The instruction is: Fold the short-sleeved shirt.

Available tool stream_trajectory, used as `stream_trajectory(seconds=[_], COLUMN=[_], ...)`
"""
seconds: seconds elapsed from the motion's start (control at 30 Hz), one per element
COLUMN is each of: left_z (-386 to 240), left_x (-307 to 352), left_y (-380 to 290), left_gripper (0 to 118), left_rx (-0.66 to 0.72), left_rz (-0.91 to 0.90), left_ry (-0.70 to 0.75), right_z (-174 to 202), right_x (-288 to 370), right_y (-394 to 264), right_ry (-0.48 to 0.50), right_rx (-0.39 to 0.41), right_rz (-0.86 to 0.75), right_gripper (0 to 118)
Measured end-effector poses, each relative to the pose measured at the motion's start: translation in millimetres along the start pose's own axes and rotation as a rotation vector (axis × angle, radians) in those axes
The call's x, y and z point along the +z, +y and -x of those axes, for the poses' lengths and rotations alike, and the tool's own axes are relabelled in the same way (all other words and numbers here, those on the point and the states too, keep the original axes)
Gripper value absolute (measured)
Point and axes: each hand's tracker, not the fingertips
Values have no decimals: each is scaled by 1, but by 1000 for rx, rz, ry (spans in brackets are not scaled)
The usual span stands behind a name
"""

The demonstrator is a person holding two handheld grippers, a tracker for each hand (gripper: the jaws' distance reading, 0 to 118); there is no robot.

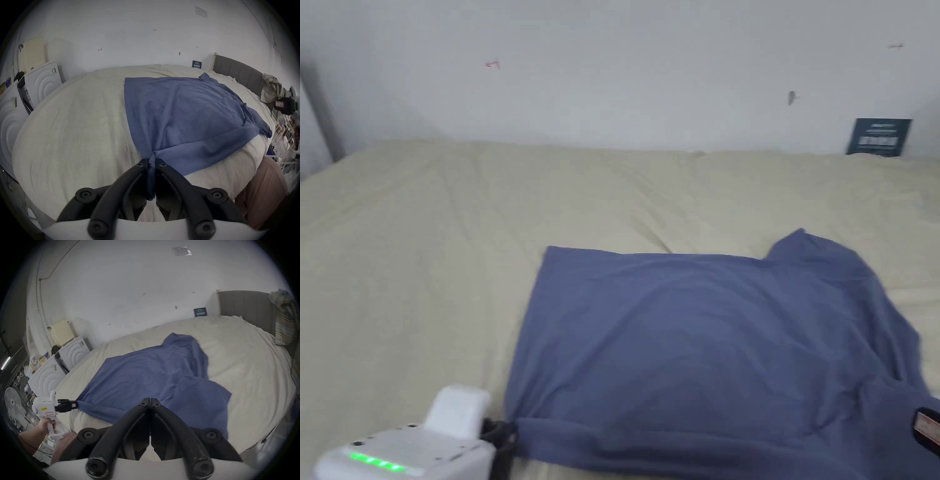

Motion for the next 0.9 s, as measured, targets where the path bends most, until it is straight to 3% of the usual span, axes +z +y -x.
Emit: stream_trajectory(seconds=[0.1,0.13,0.17,0.2,0.23,0.4,0.5,0.53,0.57,0.63,0.73,0.9], left_z=[2,3,3,3,3,-1,-4,-5,-6,-8,-9,-13], left_x=[6,9,11,12,13,15,13,12,12,13,12,16], left_y=[4,5,7,8,10,12,11,10,10,9,7,8], left_gripper=[7,7,7,7,7,7,7,7,7,7,7,7], left_rx=[41,59,76,92,105,147,152,153,153,158,168,186], left_rz=[-12,-18,-21,-22,-24,-20,-10,-1,4,14,25,17], left_ry=[-7,-18,-27,-36,-39,-42,-38,-34,-30,-32,-32,-36], right_z=[-37,-46,-56,-63,-71,-81,-81,-88,-90,-95,-108,-98], right_x=[8,8,10,8,4,-21,-37,-43,-46,-51,-52,-33], right_y=[2,2,1,1,-1,-20,-34,-37,-38,-38,-36,-35], right_ry=[-44,-57,-81,-94,-115,-205,-245,-244,-240,-264,-246,-228], right_rx=[-55,-67,-65,-51,-45,-27,37,48,42,29,20,28], right_rz=[-4,-5,-11,12,80,249,332,342,343,328,321,293], right_gripper=[0,16,49,88,113,113,113,107,87,10,8,6])
